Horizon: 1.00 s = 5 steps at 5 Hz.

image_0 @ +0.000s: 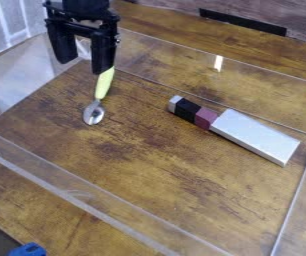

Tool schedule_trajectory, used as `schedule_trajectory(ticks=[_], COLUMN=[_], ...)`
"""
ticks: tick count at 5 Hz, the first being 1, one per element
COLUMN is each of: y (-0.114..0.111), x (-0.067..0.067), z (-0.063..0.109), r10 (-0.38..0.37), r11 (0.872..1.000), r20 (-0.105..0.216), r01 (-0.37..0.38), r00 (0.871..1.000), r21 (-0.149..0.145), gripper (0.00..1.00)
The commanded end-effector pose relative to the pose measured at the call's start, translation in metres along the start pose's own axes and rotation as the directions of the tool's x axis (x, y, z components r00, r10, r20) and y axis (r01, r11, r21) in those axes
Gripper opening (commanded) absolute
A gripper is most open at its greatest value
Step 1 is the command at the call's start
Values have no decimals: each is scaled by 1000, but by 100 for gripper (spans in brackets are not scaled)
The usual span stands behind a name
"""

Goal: Move the toy knife to the left side of the table

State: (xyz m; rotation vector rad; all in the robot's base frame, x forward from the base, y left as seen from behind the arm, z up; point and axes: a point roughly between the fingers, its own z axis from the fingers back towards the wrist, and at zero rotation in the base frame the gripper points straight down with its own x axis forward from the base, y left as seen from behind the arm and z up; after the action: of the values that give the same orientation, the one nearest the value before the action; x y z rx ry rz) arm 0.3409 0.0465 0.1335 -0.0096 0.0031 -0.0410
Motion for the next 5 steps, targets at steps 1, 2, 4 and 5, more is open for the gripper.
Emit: schedule_trajectory(ticks=[1,2,4,5], y=[-6,-7,-9,-10], x=[11,11,12,12], z=[24,23,23,22], r10=[-31,-36,-42,-45], r11=[999,999,999,999], r20=[76,77,78,78], r01=[31,35,42,44], r00=[997,996,996,996], r21=[12,10,8,8], gripper=[100,100,100,100])
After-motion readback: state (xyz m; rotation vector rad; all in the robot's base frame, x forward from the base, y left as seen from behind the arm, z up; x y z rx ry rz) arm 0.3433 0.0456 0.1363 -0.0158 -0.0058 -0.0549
